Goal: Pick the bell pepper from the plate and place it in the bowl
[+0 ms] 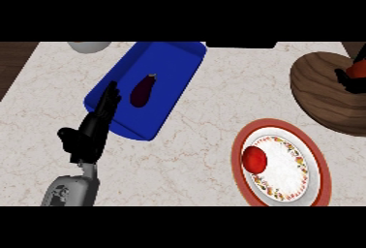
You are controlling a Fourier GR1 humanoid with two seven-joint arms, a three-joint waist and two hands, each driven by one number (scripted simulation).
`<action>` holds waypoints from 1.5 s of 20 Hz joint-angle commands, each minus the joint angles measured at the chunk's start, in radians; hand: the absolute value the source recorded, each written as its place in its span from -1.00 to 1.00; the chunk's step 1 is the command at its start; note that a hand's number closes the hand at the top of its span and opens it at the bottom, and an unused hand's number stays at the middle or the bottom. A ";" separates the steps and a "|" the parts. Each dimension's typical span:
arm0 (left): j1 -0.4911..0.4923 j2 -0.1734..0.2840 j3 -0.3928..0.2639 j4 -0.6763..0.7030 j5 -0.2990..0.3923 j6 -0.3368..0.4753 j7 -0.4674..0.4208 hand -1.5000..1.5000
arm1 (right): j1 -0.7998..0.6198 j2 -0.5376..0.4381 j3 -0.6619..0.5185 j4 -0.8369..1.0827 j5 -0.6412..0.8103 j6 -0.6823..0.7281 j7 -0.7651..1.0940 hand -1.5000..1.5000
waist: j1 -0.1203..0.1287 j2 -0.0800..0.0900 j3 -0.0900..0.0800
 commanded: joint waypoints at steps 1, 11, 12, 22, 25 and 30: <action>0.021 -0.017 -0.035 -0.043 -0.008 -0.004 0.005 0.00 | -0.071 -0.010 0.008 0.254 0.057 -0.027 -0.101 1.00 | 0.026 0.008 0.002; 0.024 0.007 -0.005 -0.012 0.007 -0.024 -0.007 0.00 | -0.122 -0.036 -0.051 0.521 -0.020 0.210 -0.344 -1.00 | 0.015 0.008 0.002; -0.010 -0.018 0.001 0.044 -0.011 0.010 -0.050 0.00 | -0.124 -0.045 -0.065 0.523 -0.034 0.226 -0.375 -1.00 | 0.003 0.007 0.002; 0.023 -0.009 -0.012 0.022 -0.004 -0.017 -0.059 0.00 | -0.244 -0.103 -0.247 0.619 -0.203 0.316 -0.380 -1.00 | 0.009 0.006 0.001; -0.029 -0.006 0.011 0.028 0.006 -0.008 -0.002 0.00 | -0.243 -0.160 -0.268 0.663 -0.220 0.387 -0.316 -1.00 | 0.003 0.006 0.001; -0.007 -0.006 0.003 0.033 -0.010 -0.004 -0.033 0.00 | -0.211 -0.234 -0.304 0.702 -0.265 0.560 -0.320 -1.00 | 0.005 0.009 0.003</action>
